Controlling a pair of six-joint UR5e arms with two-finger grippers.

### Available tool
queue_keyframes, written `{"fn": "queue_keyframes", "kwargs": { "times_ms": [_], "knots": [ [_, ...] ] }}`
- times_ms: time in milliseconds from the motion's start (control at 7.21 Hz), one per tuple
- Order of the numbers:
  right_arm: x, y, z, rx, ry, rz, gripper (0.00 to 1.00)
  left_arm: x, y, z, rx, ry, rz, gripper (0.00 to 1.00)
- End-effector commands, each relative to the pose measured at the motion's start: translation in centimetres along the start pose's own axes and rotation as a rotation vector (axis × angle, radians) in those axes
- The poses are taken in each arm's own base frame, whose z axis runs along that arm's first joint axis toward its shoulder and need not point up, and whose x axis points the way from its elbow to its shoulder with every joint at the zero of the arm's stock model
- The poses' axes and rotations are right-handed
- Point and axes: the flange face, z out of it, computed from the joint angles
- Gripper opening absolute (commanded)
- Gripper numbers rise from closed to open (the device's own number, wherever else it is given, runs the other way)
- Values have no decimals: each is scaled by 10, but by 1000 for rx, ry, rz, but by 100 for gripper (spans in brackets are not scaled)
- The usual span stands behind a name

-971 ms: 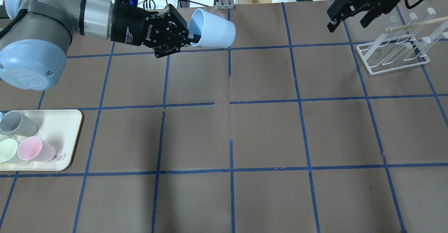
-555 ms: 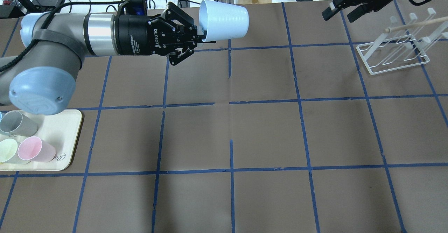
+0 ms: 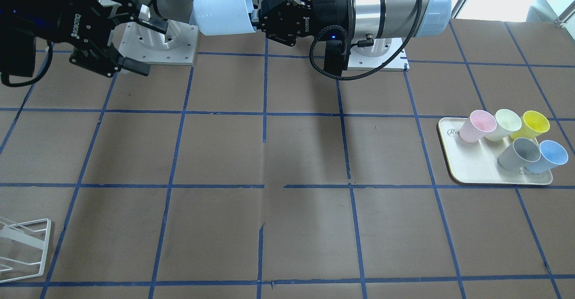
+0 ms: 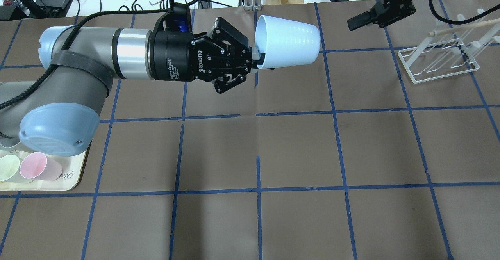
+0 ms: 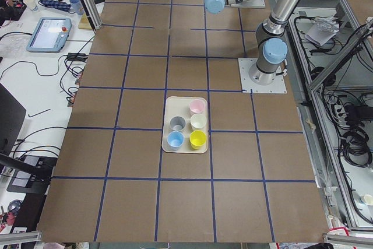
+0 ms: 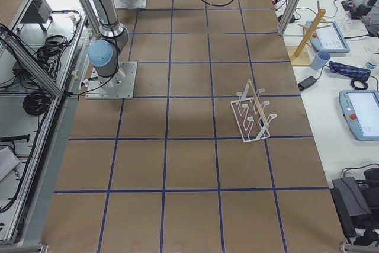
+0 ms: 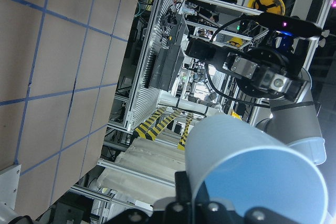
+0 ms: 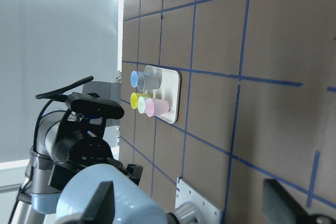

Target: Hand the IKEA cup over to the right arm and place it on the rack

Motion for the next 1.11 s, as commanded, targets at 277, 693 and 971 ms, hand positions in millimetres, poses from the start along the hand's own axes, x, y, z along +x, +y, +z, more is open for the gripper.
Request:
{"fn": "queue_keyframes", "kwargs": {
  "times_ms": [277,693,971],
  "knots": [
    [-10,33,10,-80,-89,202,100,-15,36,4,-15,64,44,0],
    [-14,47,13,-113,-121,166,100,-10,39,4,-22,119,54,0],
    [-7,59,21,-139,-138,222,100,-7,41,3,-21,141,121,0]
  ]
}}
